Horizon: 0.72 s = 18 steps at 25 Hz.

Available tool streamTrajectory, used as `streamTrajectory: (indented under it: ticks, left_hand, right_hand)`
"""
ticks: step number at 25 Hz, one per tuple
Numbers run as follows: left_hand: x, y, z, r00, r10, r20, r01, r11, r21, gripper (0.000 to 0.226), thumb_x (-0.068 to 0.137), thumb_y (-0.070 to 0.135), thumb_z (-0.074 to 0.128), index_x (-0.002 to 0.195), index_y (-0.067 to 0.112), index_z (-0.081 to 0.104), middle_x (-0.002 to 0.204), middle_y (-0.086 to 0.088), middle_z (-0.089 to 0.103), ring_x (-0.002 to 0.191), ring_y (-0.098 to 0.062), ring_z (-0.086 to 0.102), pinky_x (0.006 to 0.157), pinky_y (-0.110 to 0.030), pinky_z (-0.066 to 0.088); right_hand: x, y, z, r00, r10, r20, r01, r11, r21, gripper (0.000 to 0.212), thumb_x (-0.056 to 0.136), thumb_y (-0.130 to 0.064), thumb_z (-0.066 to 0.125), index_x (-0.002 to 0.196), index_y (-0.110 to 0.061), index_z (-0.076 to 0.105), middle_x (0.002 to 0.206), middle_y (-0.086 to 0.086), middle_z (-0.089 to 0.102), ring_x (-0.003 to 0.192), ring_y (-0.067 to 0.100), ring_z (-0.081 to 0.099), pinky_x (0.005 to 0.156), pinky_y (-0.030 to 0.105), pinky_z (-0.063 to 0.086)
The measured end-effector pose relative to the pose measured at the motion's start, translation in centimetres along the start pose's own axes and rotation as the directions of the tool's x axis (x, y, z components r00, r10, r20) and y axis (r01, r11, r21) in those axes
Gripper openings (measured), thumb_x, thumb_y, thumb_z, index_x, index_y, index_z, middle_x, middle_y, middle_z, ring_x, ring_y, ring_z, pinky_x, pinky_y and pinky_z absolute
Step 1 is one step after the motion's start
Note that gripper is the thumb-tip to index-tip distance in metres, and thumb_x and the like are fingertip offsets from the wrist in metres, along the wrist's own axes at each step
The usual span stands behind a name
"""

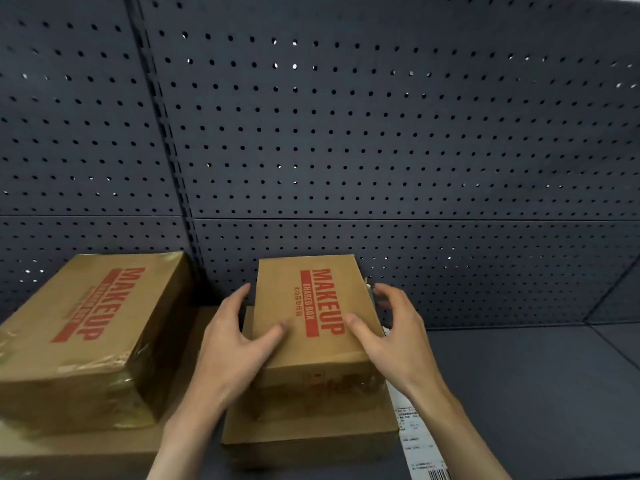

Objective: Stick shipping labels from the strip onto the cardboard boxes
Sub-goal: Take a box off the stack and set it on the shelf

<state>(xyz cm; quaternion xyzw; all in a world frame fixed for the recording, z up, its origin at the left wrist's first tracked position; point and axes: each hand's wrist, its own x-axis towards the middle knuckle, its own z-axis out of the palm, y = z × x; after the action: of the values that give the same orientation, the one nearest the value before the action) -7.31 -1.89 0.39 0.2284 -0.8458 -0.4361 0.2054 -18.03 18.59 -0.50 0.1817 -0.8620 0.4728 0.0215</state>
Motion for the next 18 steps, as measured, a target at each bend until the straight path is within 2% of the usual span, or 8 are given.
streamTrajectory:
  ticks: [2,3,5,7,9,11,18]
  left_hand:
    - [-0.3,-0.1,0.6,0.986,-0.132,0.098,0.152,0.961,-0.231,0.09,0.079,0.04,0.077,0.153,0.027,0.028,0.152,0.003,0.042,0.132,-0.015,0.045,0.103,-0.036,0.043]
    - [-0.5,-0.1,1.0,0.973,-0.176,0.149,0.218,0.915,-0.34,0.087,0.08,0.036,0.077,0.153,0.028,0.029,0.148,0.002,0.046,0.126,-0.016,0.051,0.097,-0.033,0.047]
    - [-0.7,-0.1,1.6,0.943,-0.239,0.232,0.327,0.8,-0.504,0.082,0.075,0.036,0.082,0.145,0.03,0.038,0.135,0.001,0.058,0.108,-0.015,0.062,0.081,-0.028,0.049]
    - [-0.7,-0.4,2.4,0.929,-0.279,0.243,0.37,0.699,-0.612,0.083,0.062,0.036,0.081,0.137,0.028,0.047,0.122,-0.002,0.066,0.103,-0.022,0.066,0.077,-0.031,0.05]
    - [-0.8,-0.6,2.9,0.922,-0.315,0.227,0.381,0.629,-0.678,0.085,0.057,0.032,0.079,0.136,0.027,0.05,0.116,-0.006,0.07,0.104,-0.028,0.067,0.08,-0.038,0.052]
    - [-0.7,-0.6,3.1,0.921,-0.324,0.216,0.377,0.604,-0.702,0.087,0.056,0.03,0.081,0.137,0.027,0.05,0.116,-0.007,0.071,0.104,-0.03,0.068,0.084,-0.042,0.054]
    - [-1.7,2.4,5.7,0.946,-0.26,0.192,0.315,0.607,-0.73,0.09,0.055,0.03,0.08,0.139,0.03,0.048,0.118,-0.004,0.068,0.101,-0.026,0.068,0.072,-0.034,0.052]
  right_hand:
    - [-0.1,0.2,0.5,0.993,0.104,0.049,-0.11,0.984,0.141,0.077,0.084,-0.048,0.078,0.148,-0.024,0.043,0.14,-0.01,0.055,0.126,0.01,0.055,0.104,0.041,0.052]
    - [-0.1,0.2,0.7,0.985,0.152,0.083,-0.167,0.96,0.224,0.073,0.085,-0.044,0.079,0.147,-0.023,0.045,0.137,-0.009,0.059,0.121,0.01,0.06,0.102,0.039,0.054]
    - [-0.6,-0.3,0.9,0.956,0.246,0.162,-0.293,0.859,0.42,0.058,0.086,-0.035,0.08,0.136,-0.024,0.055,0.12,-0.008,0.072,0.103,0.01,0.072,0.093,0.037,0.059]
    - [-1.1,-0.7,1.3,0.925,0.313,0.214,-0.379,0.733,0.566,0.045,0.084,-0.029,0.081,0.125,-0.028,0.062,0.104,-0.008,0.079,0.094,0.013,0.076,0.091,0.041,0.06]
    - [-1.3,-0.9,1.5,0.913,0.34,0.224,-0.403,0.673,0.62,0.039,0.083,-0.025,0.081,0.118,-0.03,0.064,0.097,-0.009,0.08,0.094,0.017,0.076,0.092,0.045,0.06]
    - [-1.3,-1.1,1.5,0.913,0.341,0.225,-0.402,0.648,0.647,0.036,0.084,-0.022,0.08,0.116,-0.028,0.066,0.098,-0.005,0.081,0.094,0.02,0.077,0.093,0.047,0.059]
    - [-1.2,0.8,-2.5,0.933,0.294,0.206,-0.352,0.636,0.686,0.036,0.084,-0.019,0.079,0.118,-0.022,0.067,0.102,0.002,0.08,0.094,0.023,0.077,0.089,0.048,0.061]
